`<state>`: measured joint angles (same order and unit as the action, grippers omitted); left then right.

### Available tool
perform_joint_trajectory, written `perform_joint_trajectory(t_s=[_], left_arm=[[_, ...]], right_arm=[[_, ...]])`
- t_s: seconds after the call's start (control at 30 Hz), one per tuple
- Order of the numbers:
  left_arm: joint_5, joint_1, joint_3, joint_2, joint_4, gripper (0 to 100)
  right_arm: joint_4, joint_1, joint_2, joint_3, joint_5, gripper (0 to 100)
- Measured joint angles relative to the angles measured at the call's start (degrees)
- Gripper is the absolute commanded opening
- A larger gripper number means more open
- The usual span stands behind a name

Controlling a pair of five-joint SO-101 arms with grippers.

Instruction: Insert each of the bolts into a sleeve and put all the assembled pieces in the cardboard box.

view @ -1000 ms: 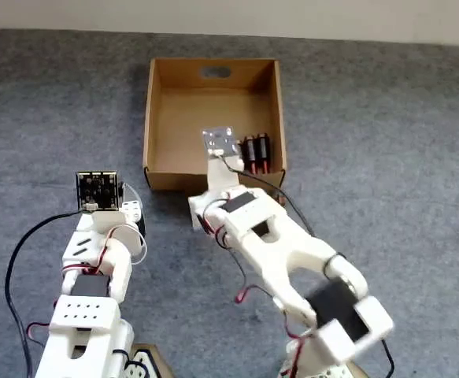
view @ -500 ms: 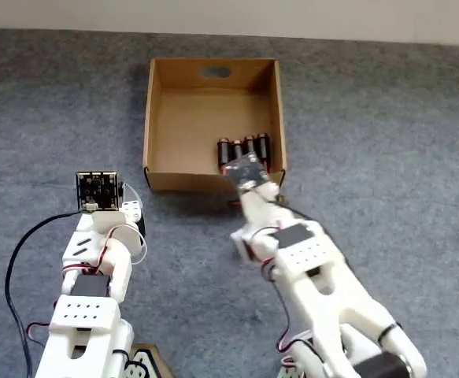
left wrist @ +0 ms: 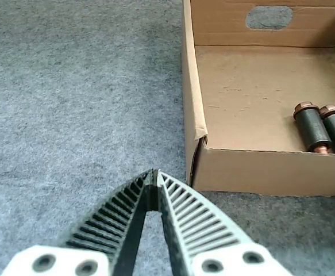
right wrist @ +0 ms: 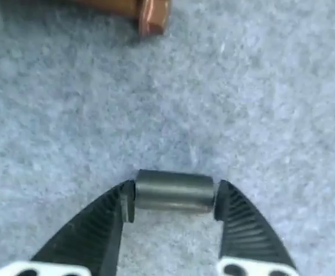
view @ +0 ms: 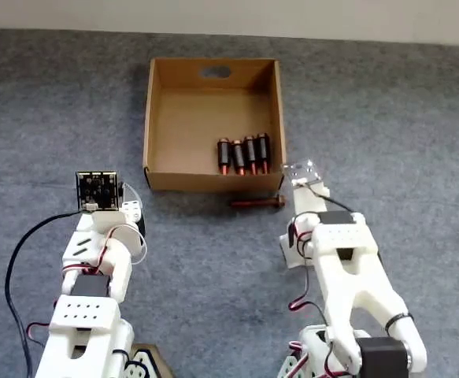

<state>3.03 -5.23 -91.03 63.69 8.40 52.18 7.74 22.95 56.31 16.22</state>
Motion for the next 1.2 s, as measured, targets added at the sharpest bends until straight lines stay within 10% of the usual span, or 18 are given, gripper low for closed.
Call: perform_joint_trajectory(t_s=[0.27,0.47,0.9,1.2], left_arm=[[0.0,0.0,0.0,0.0,0.0,1],[0.0,0.0,0.0,0.0,0.0,1],[0.0,0.0,0.0,0.0,0.0,1],[0.0,0.0,0.0,0.0,0.0,1]], right_arm=[[8.3,0.0,1.9,-7.4,-0.1,22.3],[12.2,0.0,3.2,-8.4,-17.1,10.4],[12.0,0.1,-11.1,-11.7,-38.6,28.4],[12.0,0.1,-16.0,-17.7,-38.8,9.2]])
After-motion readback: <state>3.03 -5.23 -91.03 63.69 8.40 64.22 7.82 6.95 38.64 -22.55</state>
